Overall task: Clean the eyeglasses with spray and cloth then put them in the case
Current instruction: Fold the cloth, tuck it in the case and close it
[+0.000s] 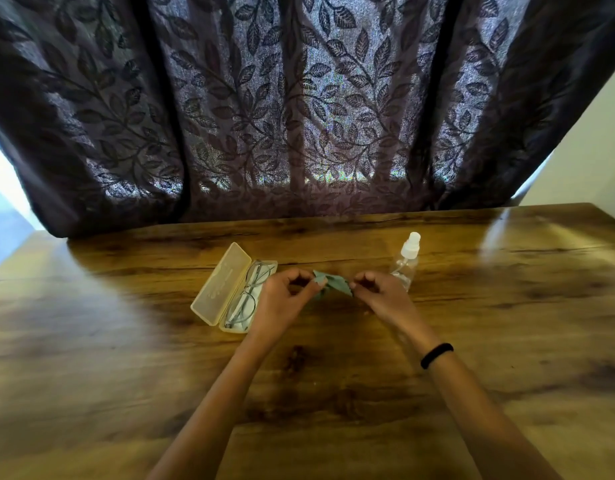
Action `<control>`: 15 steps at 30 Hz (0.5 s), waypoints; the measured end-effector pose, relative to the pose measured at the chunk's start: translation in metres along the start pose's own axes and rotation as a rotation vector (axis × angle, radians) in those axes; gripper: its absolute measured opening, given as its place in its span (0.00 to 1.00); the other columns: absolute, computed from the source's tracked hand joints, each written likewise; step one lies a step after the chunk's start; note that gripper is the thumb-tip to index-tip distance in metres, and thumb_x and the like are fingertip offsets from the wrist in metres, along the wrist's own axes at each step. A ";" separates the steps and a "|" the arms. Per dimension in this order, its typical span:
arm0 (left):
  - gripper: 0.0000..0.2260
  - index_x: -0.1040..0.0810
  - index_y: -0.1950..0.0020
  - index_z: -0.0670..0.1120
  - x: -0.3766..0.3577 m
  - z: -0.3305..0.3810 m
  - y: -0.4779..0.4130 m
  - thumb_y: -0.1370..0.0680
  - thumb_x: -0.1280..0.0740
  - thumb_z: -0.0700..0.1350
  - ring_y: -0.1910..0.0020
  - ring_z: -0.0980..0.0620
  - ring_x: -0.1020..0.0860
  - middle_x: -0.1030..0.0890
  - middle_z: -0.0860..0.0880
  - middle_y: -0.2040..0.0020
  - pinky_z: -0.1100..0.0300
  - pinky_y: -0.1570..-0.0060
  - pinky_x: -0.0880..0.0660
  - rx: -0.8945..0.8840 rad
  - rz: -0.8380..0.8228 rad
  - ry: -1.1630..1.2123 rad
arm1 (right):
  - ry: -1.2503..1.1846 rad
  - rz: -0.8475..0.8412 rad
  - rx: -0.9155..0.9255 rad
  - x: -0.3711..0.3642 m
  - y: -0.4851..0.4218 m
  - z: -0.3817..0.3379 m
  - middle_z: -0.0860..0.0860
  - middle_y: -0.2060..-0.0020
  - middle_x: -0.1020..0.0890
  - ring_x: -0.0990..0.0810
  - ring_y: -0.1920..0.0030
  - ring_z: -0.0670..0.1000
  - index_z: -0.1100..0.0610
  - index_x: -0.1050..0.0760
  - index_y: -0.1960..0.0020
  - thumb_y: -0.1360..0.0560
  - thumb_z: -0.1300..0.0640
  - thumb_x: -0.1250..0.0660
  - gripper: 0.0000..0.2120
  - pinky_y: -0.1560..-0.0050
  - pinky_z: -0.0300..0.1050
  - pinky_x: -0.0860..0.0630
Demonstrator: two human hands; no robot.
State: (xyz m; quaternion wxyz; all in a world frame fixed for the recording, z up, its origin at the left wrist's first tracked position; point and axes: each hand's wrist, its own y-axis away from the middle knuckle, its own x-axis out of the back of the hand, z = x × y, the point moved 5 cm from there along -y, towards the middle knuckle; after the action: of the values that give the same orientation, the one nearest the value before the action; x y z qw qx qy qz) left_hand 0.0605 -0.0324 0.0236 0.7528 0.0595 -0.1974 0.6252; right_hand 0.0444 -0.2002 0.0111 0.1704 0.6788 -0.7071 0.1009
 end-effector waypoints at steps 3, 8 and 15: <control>0.03 0.21 0.53 0.48 0.000 0.007 -0.002 0.25 0.34 0.43 0.57 0.51 0.20 0.18 0.51 0.57 0.56 0.58 0.23 -0.061 -0.040 -0.100 | 0.022 0.097 0.184 0.006 0.003 -0.019 0.40 0.56 0.24 0.25 0.55 0.39 0.48 0.25 0.46 0.26 0.54 0.35 0.09 0.59 0.32 0.26; 0.05 0.20 0.52 0.45 -0.001 0.014 -0.004 0.25 0.35 0.40 0.58 0.49 0.20 0.18 0.46 0.56 0.49 0.55 0.22 -0.176 -0.037 -0.338 | 0.100 0.031 0.440 -0.002 0.012 -0.047 0.44 0.54 0.22 0.23 0.54 0.40 0.49 0.21 0.47 0.30 0.57 0.29 0.12 0.54 0.27 0.27; 0.06 0.22 0.50 0.45 -0.002 0.020 -0.003 0.26 0.32 0.44 0.60 0.51 0.21 0.18 0.47 0.58 0.51 0.59 0.22 -0.279 -0.041 -0.387 | 0.207 0.050 0.466 -0.008 0.011 -0.046 0.48 0.59 0.18 0.22 0.57 0.44 0.53 0.20 0.56 0.28 0.58 0.31 0.02 0.58 0.36 0.27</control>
State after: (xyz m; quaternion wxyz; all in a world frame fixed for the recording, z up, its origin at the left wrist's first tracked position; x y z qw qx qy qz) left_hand 0.0585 -0.0420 0.0417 0.7142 0.0775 -0.4213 0.5535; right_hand 0.0388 -0.1754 0.0513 0.0780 0.6681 -0.6601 0.3344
